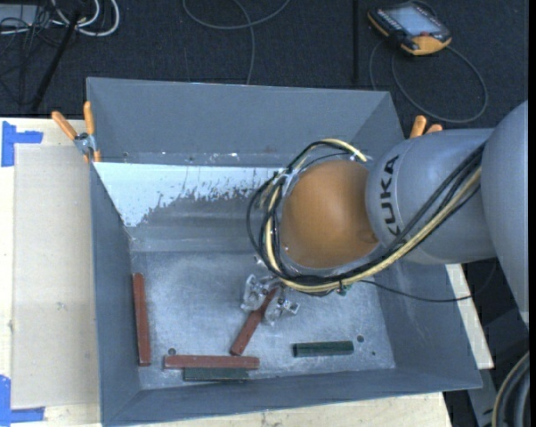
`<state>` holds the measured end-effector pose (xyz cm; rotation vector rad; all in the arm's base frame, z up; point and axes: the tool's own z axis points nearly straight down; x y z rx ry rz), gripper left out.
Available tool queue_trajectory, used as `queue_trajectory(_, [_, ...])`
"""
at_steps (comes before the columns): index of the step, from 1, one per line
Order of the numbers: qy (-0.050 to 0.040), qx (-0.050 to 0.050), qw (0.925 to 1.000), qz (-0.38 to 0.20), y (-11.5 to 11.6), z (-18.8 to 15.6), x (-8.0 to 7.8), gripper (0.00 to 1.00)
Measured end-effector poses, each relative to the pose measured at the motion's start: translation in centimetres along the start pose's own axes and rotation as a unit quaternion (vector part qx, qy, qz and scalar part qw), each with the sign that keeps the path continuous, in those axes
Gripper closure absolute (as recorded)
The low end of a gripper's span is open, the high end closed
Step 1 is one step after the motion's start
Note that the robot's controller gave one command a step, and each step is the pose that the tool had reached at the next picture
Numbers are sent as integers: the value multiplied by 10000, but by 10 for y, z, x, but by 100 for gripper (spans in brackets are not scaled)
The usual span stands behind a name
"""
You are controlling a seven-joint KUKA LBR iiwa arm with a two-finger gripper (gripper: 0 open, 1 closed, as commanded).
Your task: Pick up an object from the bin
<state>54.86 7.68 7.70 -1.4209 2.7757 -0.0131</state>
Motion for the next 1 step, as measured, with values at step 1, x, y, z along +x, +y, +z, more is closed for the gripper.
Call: queue_trajectory(1, [72,-85,9999,-29,4,-157,23,100])
